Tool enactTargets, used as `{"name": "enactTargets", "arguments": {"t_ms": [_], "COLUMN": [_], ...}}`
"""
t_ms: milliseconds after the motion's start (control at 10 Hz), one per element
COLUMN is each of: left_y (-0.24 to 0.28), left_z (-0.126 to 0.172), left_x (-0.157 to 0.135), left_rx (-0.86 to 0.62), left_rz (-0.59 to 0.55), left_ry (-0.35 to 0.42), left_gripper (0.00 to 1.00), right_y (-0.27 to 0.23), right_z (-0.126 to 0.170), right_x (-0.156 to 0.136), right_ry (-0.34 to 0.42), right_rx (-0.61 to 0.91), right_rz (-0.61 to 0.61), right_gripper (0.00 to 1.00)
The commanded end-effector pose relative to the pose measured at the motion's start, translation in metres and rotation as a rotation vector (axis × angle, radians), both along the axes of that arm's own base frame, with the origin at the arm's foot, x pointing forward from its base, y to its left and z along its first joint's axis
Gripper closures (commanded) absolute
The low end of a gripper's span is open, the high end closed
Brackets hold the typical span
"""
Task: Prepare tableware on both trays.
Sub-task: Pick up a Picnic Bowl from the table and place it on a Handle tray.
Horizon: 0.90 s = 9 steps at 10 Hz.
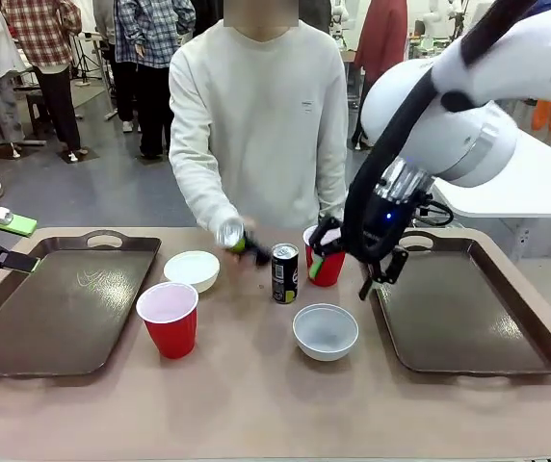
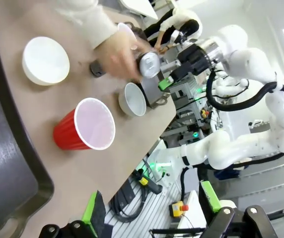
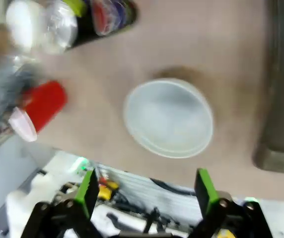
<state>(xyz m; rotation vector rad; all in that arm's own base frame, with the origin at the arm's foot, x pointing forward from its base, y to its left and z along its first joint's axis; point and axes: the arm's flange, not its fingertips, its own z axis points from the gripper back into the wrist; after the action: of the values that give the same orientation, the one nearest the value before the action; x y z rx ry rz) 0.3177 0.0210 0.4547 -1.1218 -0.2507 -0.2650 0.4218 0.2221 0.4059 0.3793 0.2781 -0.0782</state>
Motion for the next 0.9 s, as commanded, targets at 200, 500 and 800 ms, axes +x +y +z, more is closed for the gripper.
{"name": "enactTargets", "arguments": {"t_ms": [200, 500, 800], "left_y": [-0.001, -0.001, -0.001], "left_z": [0.0, 0.0, 0.0], "left_x": [0.0, 0.0, 0.0], "left_rx": [-0.008, -0.008, -0.008], "left_rz": [-0.004, -0.004, -0.004], "left_ry": [-0.008, -0.008, -0.008], "left_gripper": [0.0, 0.0, 0.0], "right_y": [0.003, 0.002, -0.032], "right_z": [-0.003, -0.008, -0.015], "right_x": [-0.004, -0.023, -0.046], "right_ry": [0.044, -0.014, -0.21], "right_rx": [-0.033, -0.142, -0.22], "right_rz": [0.021, 0.021, -0.012], "right_gripper": [0.0, 0.0, 0.0]}}
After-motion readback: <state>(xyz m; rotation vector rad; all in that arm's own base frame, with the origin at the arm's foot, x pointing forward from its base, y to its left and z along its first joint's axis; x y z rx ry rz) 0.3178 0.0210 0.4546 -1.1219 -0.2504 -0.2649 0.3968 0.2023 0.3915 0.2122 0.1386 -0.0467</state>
